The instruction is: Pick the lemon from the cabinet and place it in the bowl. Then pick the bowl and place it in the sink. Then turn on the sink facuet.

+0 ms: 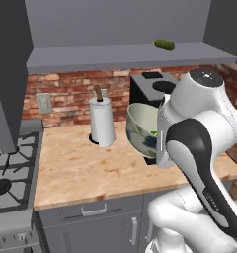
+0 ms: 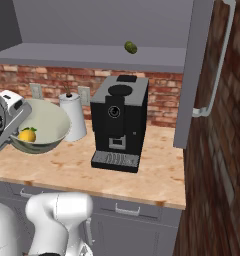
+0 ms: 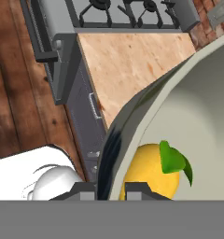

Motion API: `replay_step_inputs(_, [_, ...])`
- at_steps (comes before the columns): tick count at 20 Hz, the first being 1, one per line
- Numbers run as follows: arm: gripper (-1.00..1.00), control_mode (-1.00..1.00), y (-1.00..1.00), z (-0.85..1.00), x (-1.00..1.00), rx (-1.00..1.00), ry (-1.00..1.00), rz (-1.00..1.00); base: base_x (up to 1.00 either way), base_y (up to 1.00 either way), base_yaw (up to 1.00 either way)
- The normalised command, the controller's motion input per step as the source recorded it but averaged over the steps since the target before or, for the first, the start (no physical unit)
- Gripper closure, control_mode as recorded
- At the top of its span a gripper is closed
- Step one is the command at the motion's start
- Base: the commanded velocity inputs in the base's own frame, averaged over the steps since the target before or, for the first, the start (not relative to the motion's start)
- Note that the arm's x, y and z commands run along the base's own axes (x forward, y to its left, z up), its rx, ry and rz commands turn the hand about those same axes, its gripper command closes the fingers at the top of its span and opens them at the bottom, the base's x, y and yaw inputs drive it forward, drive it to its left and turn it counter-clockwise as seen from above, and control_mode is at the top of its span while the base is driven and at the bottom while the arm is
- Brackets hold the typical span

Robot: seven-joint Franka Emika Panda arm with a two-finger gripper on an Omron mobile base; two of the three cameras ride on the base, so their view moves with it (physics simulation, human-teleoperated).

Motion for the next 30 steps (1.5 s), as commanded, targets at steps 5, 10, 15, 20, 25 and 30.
replay_step_inputs(5, [1.0,-1.0,-0.01,0.49,-0.23,0.01,0.02,0.09,0.0,0.0,0.0])
replay_step_inputs(10, [1.0,-1.0,-0.08,0.02,-0.32,-0.01,0.0,0.1,0.0,0.0,0.0])
replay_step_inputs(15, [1.0,-1.0,-0.03,0.0,-0.42,0.0,0.0,0.09,0.0,0.0,0.0])
replay_step_inputs(20, [1.0,1.0,0.0,0.0,0.0,0.0,0.0,0.0,-0.98,0.0,0.08])
replay_step_inputs(25, [1.0,1.0,0.0,0.0,0.0,0.0,0.0,0.0,-1.0,0.0,0.13])
replay_step_inputs(30, [1.0,1.0,0.0,0.0,0.0,0.0,0.0,0.0,-0.81,0.0,0.81])
